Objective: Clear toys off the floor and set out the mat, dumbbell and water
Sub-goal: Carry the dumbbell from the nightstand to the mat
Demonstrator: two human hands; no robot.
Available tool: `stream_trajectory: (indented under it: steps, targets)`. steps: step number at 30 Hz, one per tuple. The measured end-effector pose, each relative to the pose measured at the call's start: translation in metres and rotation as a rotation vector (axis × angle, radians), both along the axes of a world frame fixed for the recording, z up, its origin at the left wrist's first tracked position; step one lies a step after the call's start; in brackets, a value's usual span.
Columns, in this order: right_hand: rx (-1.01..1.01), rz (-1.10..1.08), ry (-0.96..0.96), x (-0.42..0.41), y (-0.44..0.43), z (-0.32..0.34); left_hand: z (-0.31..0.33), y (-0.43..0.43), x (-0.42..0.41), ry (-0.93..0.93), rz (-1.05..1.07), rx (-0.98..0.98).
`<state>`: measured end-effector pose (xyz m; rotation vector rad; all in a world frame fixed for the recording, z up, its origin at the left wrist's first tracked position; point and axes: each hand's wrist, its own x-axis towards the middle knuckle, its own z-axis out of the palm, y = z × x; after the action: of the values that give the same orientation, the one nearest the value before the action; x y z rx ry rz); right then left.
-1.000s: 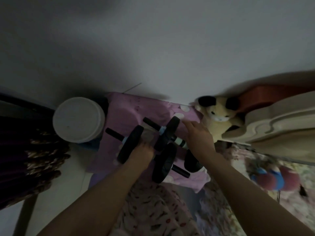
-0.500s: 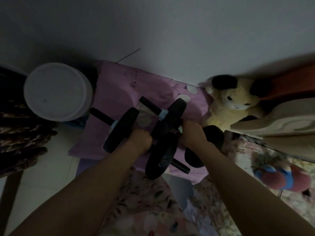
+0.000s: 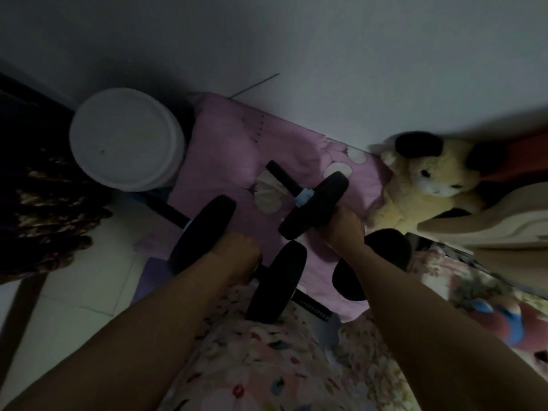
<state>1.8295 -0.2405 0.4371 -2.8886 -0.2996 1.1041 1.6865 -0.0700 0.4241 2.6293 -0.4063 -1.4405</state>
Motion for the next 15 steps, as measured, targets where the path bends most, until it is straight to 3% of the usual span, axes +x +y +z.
stream_trajectory:
  steps: [3, 7, 15]
  targets:
    - [0.032, -0.144, 0.041, -0.009, 0.006, 0.01, 0.013, 0.015, -0.029, 0.011, 0.052, -0.012]
    - [0.058, -0.164, 0.046, -0.016, 0.023, 0.031, 0.034, 0.037, -0.064, 0.002, 0.225, -0.004]
    - [0.118, 0.048, 0.061, -0.036, 0.081, 0.087, 0.072, 0.072, -0.139, -0.048, 0.806, 0.06]
